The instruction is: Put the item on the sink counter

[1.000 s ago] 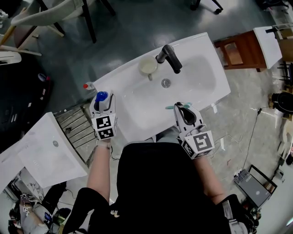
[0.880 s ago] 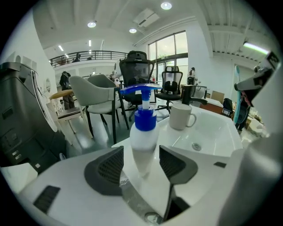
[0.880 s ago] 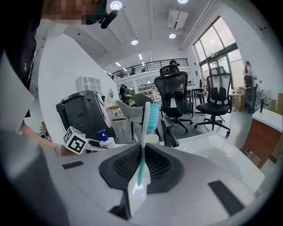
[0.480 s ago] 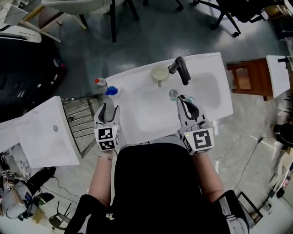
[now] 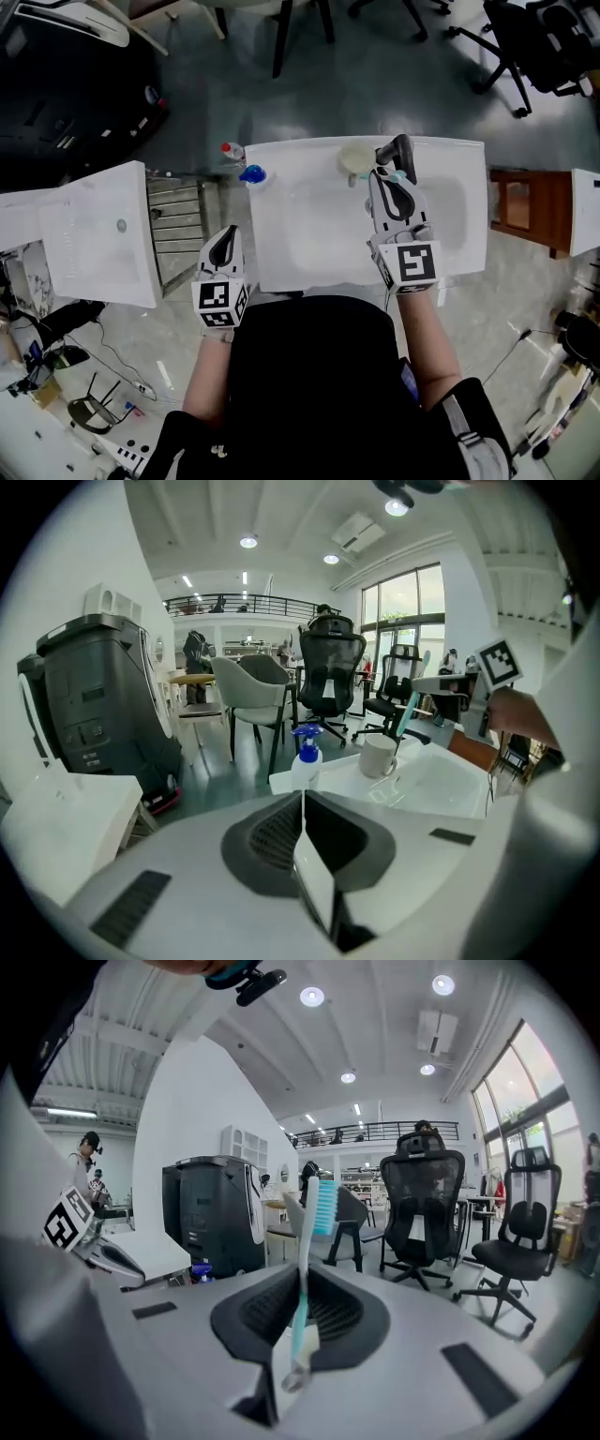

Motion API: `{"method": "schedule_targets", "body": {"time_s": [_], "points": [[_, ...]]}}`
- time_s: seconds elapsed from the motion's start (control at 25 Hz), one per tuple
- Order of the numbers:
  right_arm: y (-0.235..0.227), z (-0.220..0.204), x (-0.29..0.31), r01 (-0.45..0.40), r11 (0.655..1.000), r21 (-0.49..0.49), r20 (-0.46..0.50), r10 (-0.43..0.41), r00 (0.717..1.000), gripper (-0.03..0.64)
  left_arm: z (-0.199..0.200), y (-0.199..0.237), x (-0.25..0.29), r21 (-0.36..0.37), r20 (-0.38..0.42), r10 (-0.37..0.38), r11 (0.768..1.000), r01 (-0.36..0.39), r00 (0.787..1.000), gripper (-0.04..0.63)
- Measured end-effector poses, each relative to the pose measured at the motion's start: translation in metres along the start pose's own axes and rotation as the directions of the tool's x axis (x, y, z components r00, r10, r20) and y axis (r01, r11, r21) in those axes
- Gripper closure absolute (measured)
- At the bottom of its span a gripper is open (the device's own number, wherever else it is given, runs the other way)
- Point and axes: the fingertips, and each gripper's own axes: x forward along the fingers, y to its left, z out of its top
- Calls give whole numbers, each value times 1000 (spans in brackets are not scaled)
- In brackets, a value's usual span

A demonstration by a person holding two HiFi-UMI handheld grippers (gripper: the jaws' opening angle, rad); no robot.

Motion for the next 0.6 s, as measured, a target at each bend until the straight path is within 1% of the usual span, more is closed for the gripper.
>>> {"method": "schedule_targets", "body": {"time_s": [0.2,0.6], "points": [[-1,-16,29,-19,1000,-1,-36,19,999,569,-13,-2,-13,-30,-21,21,999,-22,1000,572],[-2,-67,62,-8,1000,-16,-157,5,988,569,-38,5,-28,-68,-62,72,995,-76,996,572]]}}
